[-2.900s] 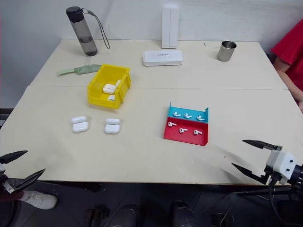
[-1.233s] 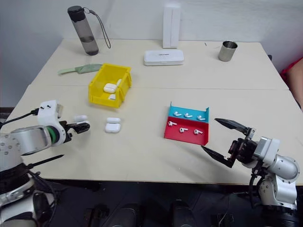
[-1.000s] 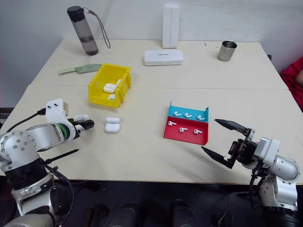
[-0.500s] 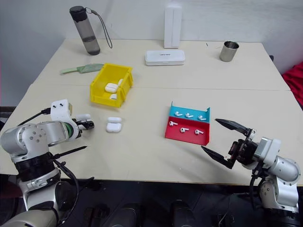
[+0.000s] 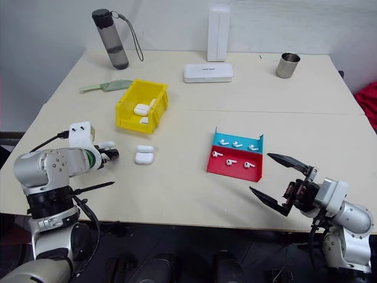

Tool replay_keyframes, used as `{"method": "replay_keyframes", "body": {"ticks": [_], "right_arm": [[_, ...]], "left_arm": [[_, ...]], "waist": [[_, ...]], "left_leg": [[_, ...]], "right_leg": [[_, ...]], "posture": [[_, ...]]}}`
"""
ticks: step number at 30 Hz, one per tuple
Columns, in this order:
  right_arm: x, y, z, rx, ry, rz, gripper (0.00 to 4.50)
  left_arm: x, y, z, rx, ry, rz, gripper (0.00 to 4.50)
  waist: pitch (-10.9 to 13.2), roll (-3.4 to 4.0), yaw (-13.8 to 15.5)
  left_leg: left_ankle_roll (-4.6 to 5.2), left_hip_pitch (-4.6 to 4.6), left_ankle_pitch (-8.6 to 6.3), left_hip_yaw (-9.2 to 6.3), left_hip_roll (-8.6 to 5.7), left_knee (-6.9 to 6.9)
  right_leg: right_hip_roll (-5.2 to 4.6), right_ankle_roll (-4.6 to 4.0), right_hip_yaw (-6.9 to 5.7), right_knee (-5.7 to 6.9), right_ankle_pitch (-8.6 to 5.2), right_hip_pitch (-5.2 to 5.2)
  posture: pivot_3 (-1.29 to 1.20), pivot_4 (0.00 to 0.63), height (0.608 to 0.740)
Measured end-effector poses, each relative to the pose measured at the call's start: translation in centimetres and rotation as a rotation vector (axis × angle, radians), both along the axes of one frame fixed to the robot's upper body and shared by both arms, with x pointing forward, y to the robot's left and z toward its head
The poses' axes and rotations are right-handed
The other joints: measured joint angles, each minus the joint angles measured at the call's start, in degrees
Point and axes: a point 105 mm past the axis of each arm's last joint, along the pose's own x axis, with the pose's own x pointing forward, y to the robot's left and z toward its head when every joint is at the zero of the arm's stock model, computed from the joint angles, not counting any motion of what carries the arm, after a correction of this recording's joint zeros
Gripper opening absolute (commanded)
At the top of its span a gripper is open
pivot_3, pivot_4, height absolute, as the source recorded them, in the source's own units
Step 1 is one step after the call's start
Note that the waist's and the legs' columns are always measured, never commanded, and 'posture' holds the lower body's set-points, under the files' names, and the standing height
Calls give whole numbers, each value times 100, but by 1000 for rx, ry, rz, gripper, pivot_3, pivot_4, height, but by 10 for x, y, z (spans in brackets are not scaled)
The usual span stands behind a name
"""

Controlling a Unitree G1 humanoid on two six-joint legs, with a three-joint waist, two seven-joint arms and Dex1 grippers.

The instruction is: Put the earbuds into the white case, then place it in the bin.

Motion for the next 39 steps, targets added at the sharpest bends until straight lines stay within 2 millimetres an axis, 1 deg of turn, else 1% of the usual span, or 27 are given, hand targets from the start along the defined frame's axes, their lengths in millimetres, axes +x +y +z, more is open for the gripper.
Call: {"method": "replay_keyframes", "body": {"ticks": [1,6,9,11,14,15,17,18,21,23,25,26,29,30,32,34,36,37,39], "right_arm": [[-1,0,-1,1,3,-1,4500],[-2,0,-1,1,-11,-5,4500],[-1,0,-1,0,-14,-6,4500],[-1,0,-1,-2,-18,-9,4500],[-2,0,-2,-7,-23,-14,4500],[-1,0,-1,-8,-25,-17,4500],[-1,-1,-1,-12,-25,-25,4500],[-1,-2,-1,-15,-23,-27,4500],[-1,-8,2,-44,-16,-42,4500],[-1,-16,5,-61,-14,-65,4500],[-2,-23,7,-70,-3,-90,4500],[-3,-25,7,-68,1,-102,4500],[-9,-33,1,-63,47,-144,4500],[-14,-37,-2,-64,64,-171,4500],[-22,-42,-5,-67,90,-211,4500],[-34,-51,-9,-72,118,-283,4500],[-45,-61,-15,-83,150,-374,4500],[-50,-65,-18,-85,166,-415,4500],[-63,-82,-22,-83,194,-542,4500]], "left_arm": [[0,0,0,1,-1,-4,2782],[-4,5,-1,18,0,-11,2781],[-12,15,-1,44,-7,-24,2781],[-18,25,-1,76,-36,-69,2781],[-26,35,2,69,-134,-178,2781],[-27,36,8,53,-202,-234,2781],[-36,35,27,27,-362,-411,2781],[-44,32,37,12,-440,-523,2781],[-70,13,60,-81,-620,-818,2781],[-82,-3,73,-148,-741,-983,2781],[-91,-21,78,-218,-805,-1120,2781],[-94,-31,77,-253,-825,-1180,2781],[-104,-73,72,-410,-897,-1356,2781],[-106,-88,71,-460,-926,-1405,2781],[-109,-108,68,-523,-953,-1479,2781],[-114,-129,67,-593,-995,-1548,2781],[-115,-146,65,-650,-1049,-1587,2781],[-116,-151,65,-668,-1079,-1596,2781],[-117,-163,65,-708,-1146,-1611,2781]], "waist": [[0,0,9],[-1,2,-2],[-1,2,-67],[-1,2,-146],[1,-1,-159],[2,-2,-145],[2,-3,-133],[3,-3,-133],[6,3,-88],[6,3,-25],[5,3,8],[5,3,10],[6,3,9],[5,3,14],[6,3,5],[5,4,6],[5,3,7],[6,2,-1],[5,3,-6]], "left_leg": [[0,0,0,-1,0,0],[0,1,0,-1,1,-2],[0,2,0,1,2,-11],[-3,2,0,1,5,-19],[-8,0,3,0,7,-23],[-9,-1,3,-1,8,-22],[-9,-1,3,-1,8,-25],[-9,-2,3,0,8,-27],[-5,-1,2,-9,5,-26],[-1,0,0,-14,6,-23],[5,2,-3,-16,5,-23],[9,3,-6,-17,5,-23],[20,4,-15,-23,4,-14],[23,4,-17,-22,2,-13],[24,3,-18,-21,2,-9],[24,10,-18,-20,2,-8],[24,12,-18,-18,2,-5],[24,13,-18,-16,3,-4],[24,17,-17,-10,3,-6]], "right_leg": [[-1,0,0,0,0,1],[0,0,0,-1,0,1],[1,0,3,-2,0,-4],[4,0,5,-2,0,-9],[6,-1,9,-5,0,-19],[5,-1,9,-8,0,-18],[4,-2,9,-15,-1,-15],[3,-3,9,-21,-1,-14],[-3,-3,2,-40,-1,3],[-2,-3,-3,-53,-2,17],[-2,-3,-4,-56,-1,24],[-2,-3,-4,-55,-1,26],[0,-2,-6,-58,-1,37],[-1,-1,-6,-59,0,40],[2,0,-7,-59,0,42],[3,0,-6,-59,0,50],[5,0,-6,-62,0,56],[8,0,-5,-63,0,57],[10,1,-2,-72,-1,62]], "posture": [[0,150,740],[0,150,740],[0,150,740],[0,150,740],[0,150,740],[0,150,740],[0,150,740],[0,150,740],[0,150,740],[0,150,740],[0,150,740],[0,150,740],[0,150,740],[0,150,740],[0,150,740],[0,150,740],[0,150,740],[0,150,740],[0,150,740]]}}
